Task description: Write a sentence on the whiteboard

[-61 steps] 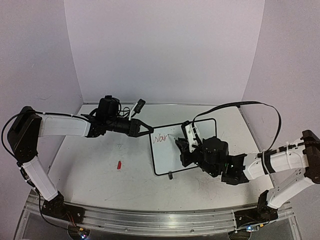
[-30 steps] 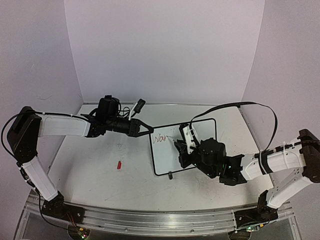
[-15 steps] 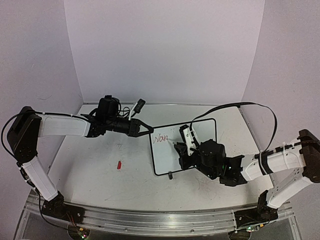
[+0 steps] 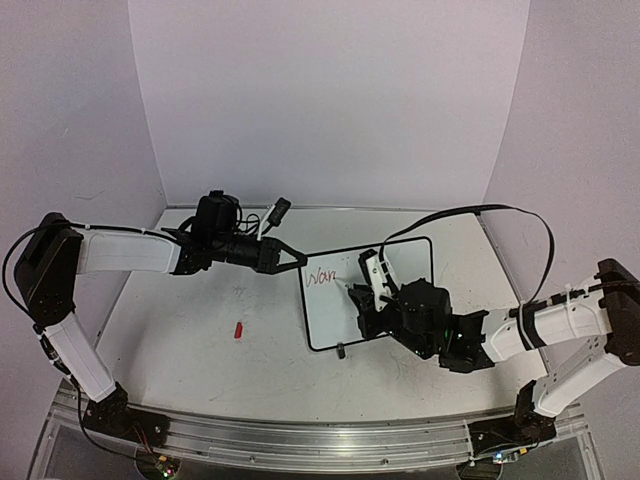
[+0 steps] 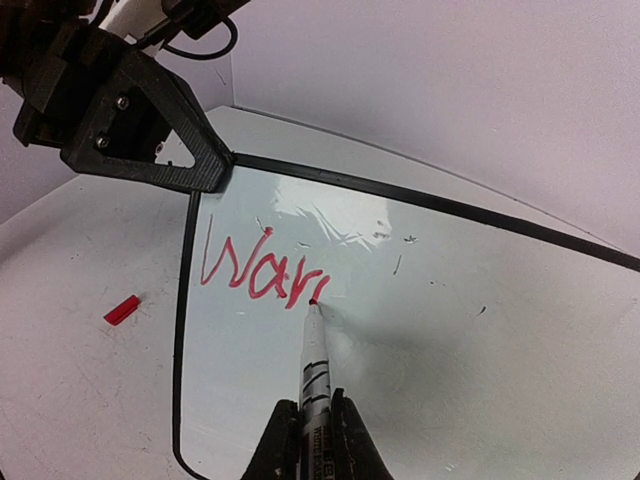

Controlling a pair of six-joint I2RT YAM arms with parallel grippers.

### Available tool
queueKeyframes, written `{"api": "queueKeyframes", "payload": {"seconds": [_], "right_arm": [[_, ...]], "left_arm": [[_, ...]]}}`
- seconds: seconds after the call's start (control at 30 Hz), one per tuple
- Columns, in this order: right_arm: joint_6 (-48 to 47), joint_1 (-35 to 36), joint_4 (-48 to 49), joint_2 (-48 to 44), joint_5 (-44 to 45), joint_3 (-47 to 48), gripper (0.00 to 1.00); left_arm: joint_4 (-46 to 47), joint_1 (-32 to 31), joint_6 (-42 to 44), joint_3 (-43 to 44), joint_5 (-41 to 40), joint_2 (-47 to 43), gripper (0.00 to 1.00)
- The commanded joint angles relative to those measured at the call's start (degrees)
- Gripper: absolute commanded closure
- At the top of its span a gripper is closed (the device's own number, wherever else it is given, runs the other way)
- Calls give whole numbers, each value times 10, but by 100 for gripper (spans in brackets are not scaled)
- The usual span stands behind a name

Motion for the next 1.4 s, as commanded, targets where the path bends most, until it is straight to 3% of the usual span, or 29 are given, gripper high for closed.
{"api": "queueKeyframes", "payload": {"seconds": [0.0,0.57,1.37], "right_arm": [[-10,0,18,1,23,22,100],[-18,-5,27,-5,55,27,100],[34,1,-23,-15,20,-9,100]], "left_arm": [[15,0,-1,9,14,-22,91],[15,0,-1,9,15,-23,91],[15,0,0,9,14,-24,91]]}}
